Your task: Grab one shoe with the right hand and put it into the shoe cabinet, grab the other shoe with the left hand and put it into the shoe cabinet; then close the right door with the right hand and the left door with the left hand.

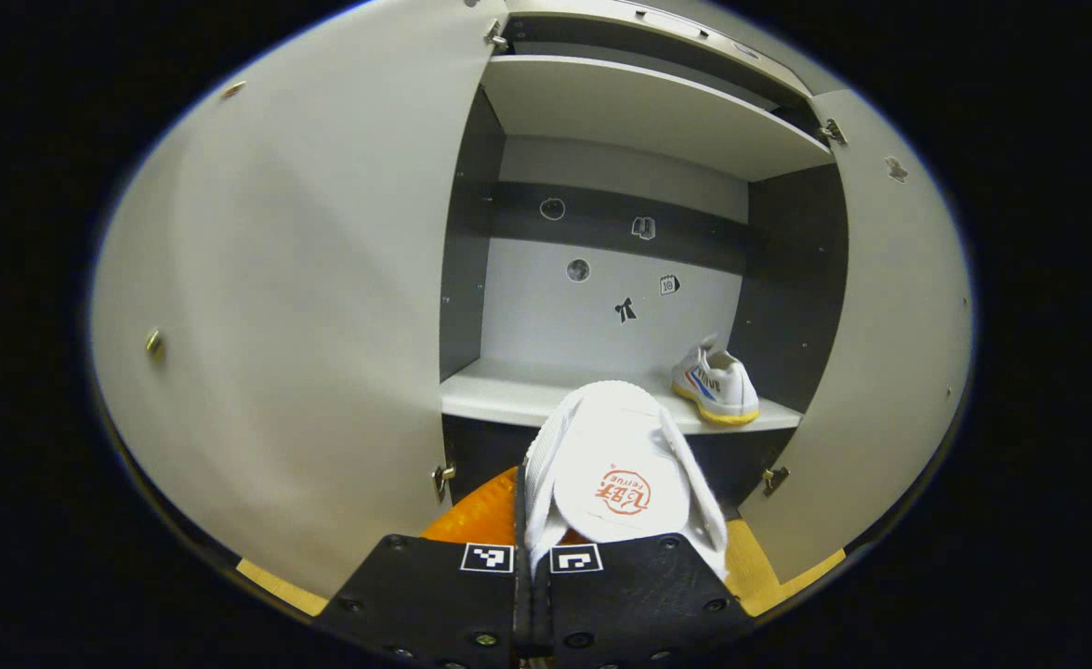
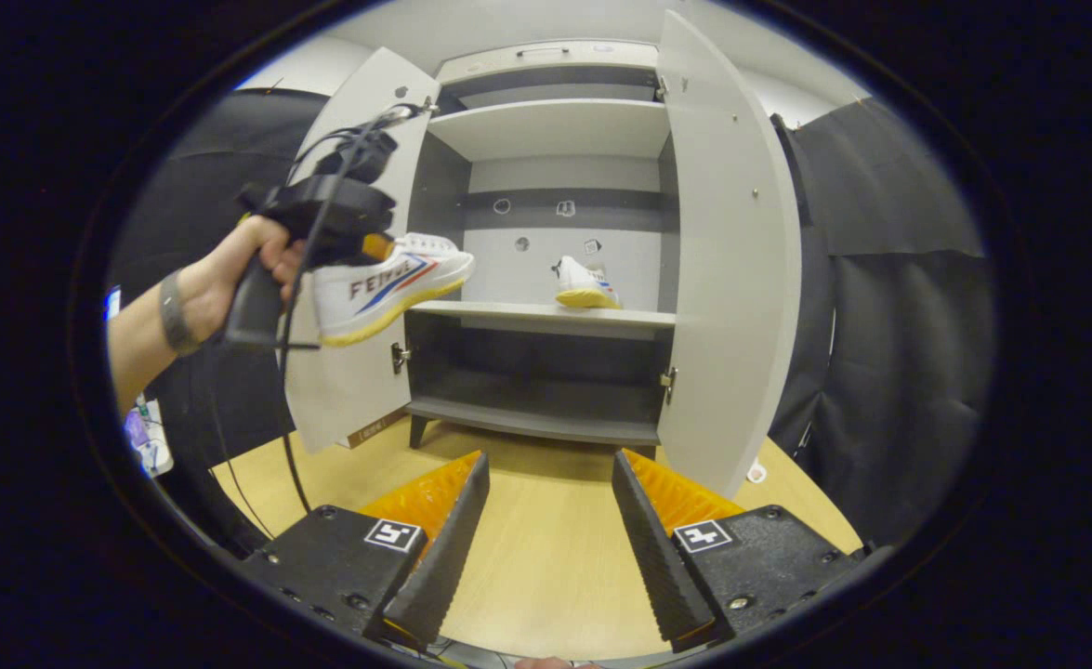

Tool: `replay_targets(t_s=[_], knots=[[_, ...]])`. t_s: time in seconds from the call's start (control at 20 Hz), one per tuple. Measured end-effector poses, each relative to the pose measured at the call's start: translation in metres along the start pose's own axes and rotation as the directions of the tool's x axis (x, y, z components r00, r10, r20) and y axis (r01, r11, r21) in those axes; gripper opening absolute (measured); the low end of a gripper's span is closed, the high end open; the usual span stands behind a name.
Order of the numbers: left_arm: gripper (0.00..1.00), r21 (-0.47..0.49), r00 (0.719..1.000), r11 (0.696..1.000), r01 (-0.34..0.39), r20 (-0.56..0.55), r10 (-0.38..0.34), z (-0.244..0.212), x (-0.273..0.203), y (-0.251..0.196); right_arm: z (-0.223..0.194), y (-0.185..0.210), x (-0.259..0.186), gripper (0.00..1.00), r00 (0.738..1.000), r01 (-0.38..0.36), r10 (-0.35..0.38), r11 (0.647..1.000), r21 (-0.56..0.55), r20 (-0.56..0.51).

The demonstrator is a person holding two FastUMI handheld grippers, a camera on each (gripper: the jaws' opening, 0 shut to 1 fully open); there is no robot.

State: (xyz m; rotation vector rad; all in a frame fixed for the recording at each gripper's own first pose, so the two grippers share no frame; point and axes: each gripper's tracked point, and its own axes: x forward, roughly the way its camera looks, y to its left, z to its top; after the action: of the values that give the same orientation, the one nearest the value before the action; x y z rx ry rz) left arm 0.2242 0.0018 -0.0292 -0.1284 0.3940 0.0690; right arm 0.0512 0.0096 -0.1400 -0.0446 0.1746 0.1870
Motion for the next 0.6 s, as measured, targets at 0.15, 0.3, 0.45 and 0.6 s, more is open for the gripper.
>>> replay_targets(t_s=[0.15,0.3,0.45,0.6], knots=[[0.00,0.024,0.999,1.000,-0.010,-0.036,0.011,0.026,0.046,-0.009,-0.003,-0.012,-0.001,0.84,0.999,0.032,-0.032,0.999,-0.007,-0.002],[0.00,0.075,0.993,0.997,-0.036,-0.111,0.044,0.009,0.075,-0.017,-0.006,-0.024,-0.004,0.85,0.998,0.064,-0.063,0.998,0.020,-0.011],[0.00,0.102,0.979,0.993,-0.062,-0.187,0.081,0.004,0.094,-0.008,-0.009,-0.035,-0.008,0.84,0.995,0.102,-0.102,0.993,0.058,-0.013],[0.00,0.095,0.957,0.992,-0.078,-0.271,0.101,-0.007,0.099,-0.006,-0.010,-0.052,-0.012,0.85,0.987,0.160,-0.160,0.986,0.053,-0.004]])
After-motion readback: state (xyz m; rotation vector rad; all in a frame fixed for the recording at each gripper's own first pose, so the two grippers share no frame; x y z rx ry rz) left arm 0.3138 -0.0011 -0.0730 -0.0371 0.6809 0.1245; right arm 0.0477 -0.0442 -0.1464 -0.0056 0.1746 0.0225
